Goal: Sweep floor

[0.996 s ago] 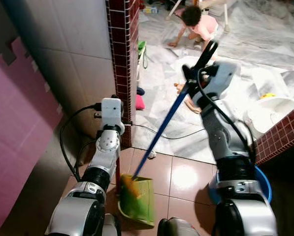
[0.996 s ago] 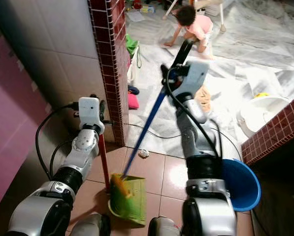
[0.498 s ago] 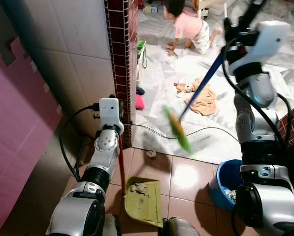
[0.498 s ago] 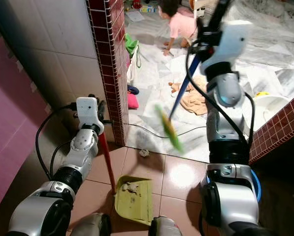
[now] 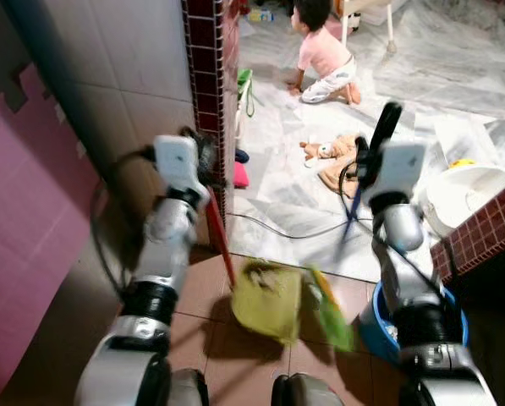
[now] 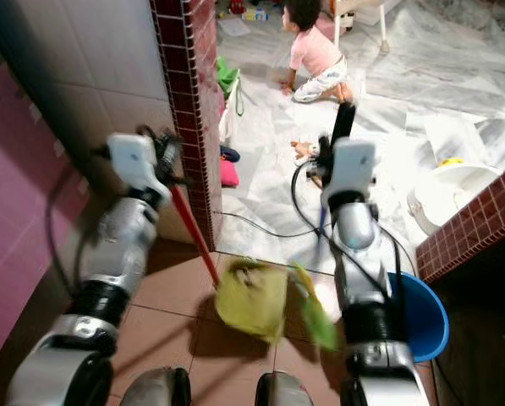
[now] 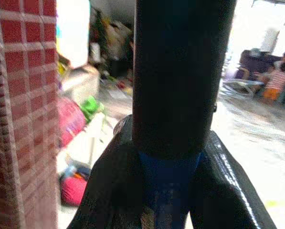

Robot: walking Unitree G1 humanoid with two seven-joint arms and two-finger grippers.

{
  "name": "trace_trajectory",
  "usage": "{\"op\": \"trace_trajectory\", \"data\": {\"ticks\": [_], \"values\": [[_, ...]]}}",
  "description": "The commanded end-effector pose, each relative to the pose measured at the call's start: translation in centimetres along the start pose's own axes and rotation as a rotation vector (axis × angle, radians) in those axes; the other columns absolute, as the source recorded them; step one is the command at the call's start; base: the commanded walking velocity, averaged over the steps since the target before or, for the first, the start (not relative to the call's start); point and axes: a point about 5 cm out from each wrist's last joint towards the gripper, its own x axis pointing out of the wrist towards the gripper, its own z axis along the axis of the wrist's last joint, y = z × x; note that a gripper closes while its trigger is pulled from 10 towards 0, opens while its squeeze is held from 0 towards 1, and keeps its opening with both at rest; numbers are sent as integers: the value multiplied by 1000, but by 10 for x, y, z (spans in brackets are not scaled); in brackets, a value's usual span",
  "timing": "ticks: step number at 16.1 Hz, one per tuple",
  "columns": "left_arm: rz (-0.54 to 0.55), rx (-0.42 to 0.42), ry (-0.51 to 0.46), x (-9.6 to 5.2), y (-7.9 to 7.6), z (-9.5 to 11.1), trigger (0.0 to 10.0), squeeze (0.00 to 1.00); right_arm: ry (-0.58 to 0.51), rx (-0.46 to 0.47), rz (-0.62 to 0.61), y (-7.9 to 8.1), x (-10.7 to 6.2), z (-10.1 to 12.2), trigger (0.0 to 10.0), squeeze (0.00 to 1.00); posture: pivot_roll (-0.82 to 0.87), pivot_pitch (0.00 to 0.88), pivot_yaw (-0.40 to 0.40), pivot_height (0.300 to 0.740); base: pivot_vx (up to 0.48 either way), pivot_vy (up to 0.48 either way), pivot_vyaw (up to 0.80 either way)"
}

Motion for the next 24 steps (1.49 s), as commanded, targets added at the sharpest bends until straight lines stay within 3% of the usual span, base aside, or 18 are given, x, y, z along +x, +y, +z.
{"op": "trace_trajectory", "data": {"ticks": [1, 5, 8, 10, 13, 16, 24], "values": [[-12, 12, -27, -1, 3, 9, 10000, 0, -82, -2, 15, 5, 3, 16, 10000, 0, -64, 15, 3, 740, 0, 0, 0], [4, 6, -26, -10, 10, 14, 10000, 0, 16, 59, 29, 22, -3, -5, 10000, 0, -47, 0, 14, 740, 0, 0, 0], [6, -26, -61, -2, 9, 31, 10000, 0, 137, 138, -12, 27, -11, -25, 10000, 0, -42, 2, 24, 740, 0, 0, -533], [-6, -24, -70, -1, 7, 37, 10000, 0, 164, 141, 4, 29, -15, -30, 10000, 0, -44, 4, 32, 740, 0, 0, -800], [-19, -33, -98, 7, -1, 50, 10000, 0, 197, 185, 12, 34, -8, -32, 10000, 0, -55, 8, 36, 740, 0, 0, -800], [-30, -7, -57, 2, -6, 44, 10000, 0, 217, 216, 42, 44, -7, -33, 10000, 0, -49, 15, 27, 740, 0, 0, -742], [-13, 7, -2, -6, -3, 32, 10000, 0, 236, 247, 120, 62, -8, -34, 10000, 0, -46, 24, 14, 740, 0, 0, 0]]}}
